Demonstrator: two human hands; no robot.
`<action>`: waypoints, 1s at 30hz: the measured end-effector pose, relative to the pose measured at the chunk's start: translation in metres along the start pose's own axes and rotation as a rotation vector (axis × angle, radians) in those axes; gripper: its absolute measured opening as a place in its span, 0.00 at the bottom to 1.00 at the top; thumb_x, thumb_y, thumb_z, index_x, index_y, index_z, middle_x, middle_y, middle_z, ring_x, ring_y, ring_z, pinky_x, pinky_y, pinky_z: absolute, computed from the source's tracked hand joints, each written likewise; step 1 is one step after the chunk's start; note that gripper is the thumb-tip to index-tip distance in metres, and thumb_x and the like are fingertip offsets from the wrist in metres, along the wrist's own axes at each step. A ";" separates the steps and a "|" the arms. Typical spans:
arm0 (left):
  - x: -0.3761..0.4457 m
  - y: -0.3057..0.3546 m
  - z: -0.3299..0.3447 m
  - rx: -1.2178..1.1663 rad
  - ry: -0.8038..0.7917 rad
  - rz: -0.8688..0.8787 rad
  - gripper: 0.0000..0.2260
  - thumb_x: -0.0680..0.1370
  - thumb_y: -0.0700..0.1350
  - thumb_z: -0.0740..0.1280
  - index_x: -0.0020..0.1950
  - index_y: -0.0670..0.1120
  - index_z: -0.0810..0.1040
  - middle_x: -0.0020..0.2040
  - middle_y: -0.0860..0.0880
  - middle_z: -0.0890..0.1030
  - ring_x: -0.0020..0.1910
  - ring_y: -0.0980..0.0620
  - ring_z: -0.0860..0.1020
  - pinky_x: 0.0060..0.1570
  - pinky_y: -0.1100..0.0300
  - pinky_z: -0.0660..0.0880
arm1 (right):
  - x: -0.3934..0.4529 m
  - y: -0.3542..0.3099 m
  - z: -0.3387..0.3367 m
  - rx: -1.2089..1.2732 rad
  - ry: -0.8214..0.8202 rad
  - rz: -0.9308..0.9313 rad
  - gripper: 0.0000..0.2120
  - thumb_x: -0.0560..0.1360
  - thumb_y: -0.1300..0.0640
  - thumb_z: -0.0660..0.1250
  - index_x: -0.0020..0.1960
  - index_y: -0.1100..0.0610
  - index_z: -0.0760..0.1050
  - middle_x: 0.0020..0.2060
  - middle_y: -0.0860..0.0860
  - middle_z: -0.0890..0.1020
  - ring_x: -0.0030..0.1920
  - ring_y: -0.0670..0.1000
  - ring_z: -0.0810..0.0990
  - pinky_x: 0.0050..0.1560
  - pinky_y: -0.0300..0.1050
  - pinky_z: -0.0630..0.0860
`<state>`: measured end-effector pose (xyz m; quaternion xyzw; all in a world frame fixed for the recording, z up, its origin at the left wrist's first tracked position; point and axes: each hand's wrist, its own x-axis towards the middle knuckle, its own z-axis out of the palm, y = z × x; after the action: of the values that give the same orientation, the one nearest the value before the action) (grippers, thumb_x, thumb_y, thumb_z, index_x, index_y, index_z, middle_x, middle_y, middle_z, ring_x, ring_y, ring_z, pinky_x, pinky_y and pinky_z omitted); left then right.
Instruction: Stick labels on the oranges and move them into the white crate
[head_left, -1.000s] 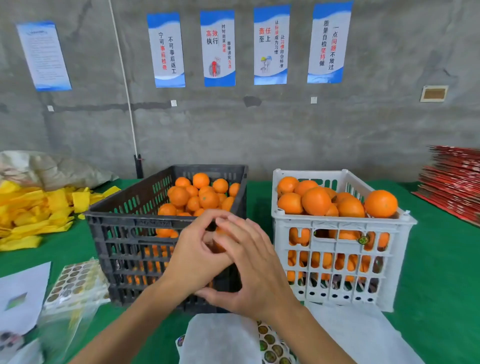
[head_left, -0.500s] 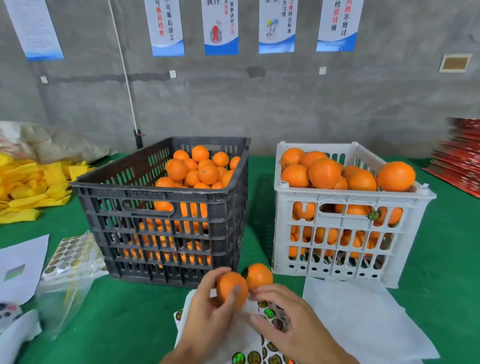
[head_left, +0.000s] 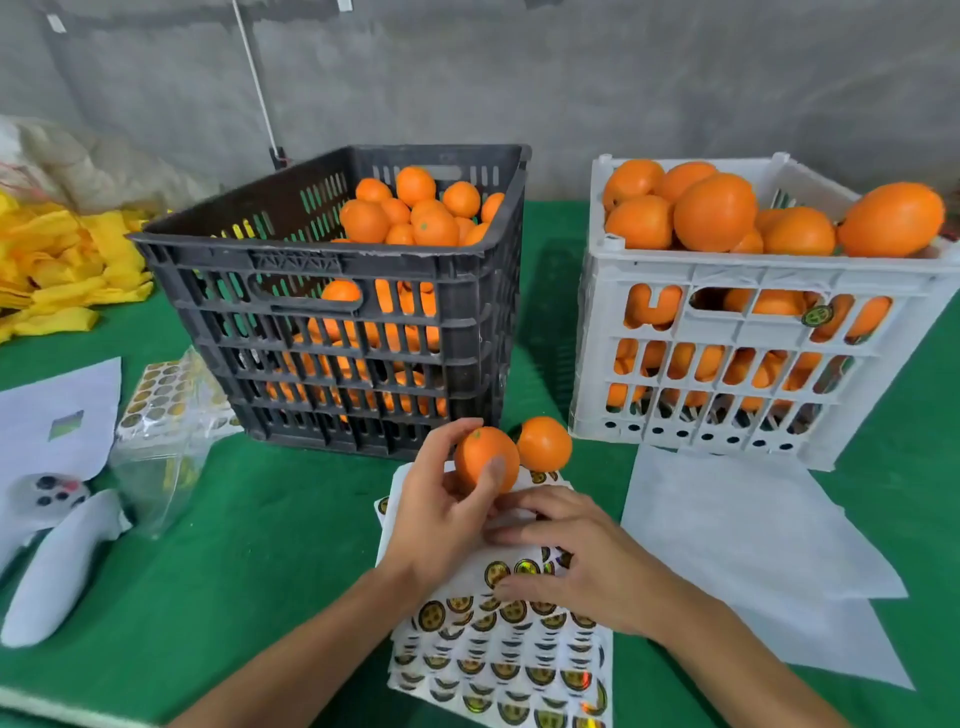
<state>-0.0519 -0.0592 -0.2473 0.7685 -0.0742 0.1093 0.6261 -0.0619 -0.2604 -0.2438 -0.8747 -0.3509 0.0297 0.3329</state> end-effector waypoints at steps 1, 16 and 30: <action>-0.001 0.000 0.000 -0.001 0.000 -0.008 0.20 0.77 0.63 0.69 0.68 0.64 0.73 0.57 0.61 0.79 0.49 0.51 0.85 0.46 0.58 0.83 | -0.001 -0.001 0.001 -0.009 0.018 -0.009 0.23 0.74 0.33 0.70 0.66 0.39 0.79 0.68 0.33 0.72 0.73 0.40 0.65 0.74 0.52 0.63; 0.002 -0.012 -0.003 -0.063 0.031 -0.044 0.18 0.79 0.60 0.69 0.68 0.61 0.73 0.58 0.49 0.79 0.37 0.45 0.85 0.39 0.57 0.82 | -0.005 -0.019 0.010 -0.017 0.286 -0.271 0.05 0.80 0.52 0.73 0.52 0.50 0.86 0.47 0.40 0.82 0.50 0.44 0.79 0.53 0.41 0.75; 0.001 -0.013 -0.007 0.191 -0.096 0.230 0.24 0.78 0.66 0.68 0.72 0.62 0.72 0.68 0.59 0.73 0.62 0.53 0.79 0.53 0.59 0.81 | 0.005 -0.030 0.011 0.585 0.628 0.231 0.06 0.81 0.52 0.69 0.55 0.45 0.84 0.47 0.49 0.81 0.46 0.55 0.80 0.50 0.53 0.81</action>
<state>-0.0482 -0.0501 -0.2576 0.8153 -0.1807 0.1498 0.5293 -0.0788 -0.2349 -0.2337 -0.7439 -0.1094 -0.1022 0.6513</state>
